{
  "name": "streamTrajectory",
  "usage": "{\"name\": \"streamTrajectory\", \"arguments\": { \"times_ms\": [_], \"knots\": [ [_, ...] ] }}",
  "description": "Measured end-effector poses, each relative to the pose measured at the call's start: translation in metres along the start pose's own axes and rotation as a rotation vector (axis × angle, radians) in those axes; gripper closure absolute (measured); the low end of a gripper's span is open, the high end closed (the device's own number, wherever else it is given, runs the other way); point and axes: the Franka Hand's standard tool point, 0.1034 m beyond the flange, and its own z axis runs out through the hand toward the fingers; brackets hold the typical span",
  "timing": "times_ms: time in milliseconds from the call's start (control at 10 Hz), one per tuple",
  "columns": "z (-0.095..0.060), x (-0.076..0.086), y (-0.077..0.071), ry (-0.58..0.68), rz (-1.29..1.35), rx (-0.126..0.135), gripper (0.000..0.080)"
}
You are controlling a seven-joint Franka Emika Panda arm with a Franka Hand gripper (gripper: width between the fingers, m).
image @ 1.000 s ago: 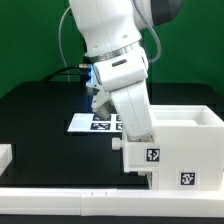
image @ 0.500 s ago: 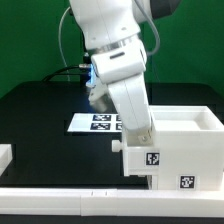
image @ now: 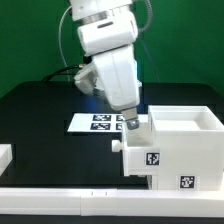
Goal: Assemble drawer
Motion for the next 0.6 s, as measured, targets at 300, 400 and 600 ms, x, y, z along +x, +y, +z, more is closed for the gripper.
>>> {"name": "streamTrajectory", "arguments": {
  "times_ms": [300, 400, 600],
  "knots": [
    [-0.013, -0.023, 0.032, 0.013, -0.006, -0.009, 0.015],
    [-0.007, -0.029, 0.036, 0.026, -0.022, -0.002, 0.015],
    [0.018, -0.044, 0.015, 0.045, -0.046, 0.037, 0.015]
  ]
}}
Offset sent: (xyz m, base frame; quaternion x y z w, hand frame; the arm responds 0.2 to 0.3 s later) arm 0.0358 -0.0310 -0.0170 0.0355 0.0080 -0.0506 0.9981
